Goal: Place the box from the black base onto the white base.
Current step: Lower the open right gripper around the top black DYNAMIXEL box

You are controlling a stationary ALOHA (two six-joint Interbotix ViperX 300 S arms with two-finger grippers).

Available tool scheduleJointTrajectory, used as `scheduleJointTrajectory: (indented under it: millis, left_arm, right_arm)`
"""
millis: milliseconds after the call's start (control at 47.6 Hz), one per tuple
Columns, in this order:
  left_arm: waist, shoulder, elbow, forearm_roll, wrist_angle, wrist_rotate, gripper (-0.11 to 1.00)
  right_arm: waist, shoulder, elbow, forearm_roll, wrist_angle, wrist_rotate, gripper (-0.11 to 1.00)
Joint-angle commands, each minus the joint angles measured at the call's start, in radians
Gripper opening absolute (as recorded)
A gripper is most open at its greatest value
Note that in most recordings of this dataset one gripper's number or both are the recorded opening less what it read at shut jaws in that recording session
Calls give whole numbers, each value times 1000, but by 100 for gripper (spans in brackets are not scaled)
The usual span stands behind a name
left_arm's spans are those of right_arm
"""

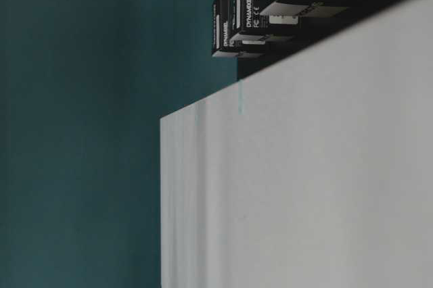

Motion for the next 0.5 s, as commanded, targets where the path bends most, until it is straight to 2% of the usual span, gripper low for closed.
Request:
scheduleJointTrajectory:
  millis: [0, 483]
  left_arm:
    - [2, 6, -34, 2, -6, -2, -3]
    - [2, 3, -38, 2, 18, -2, -3]
  right_arm:
    - [20, 37, -21, 2, 0, -18, 99]
    - [23, 120, -71, 5, -8, -34, 100]
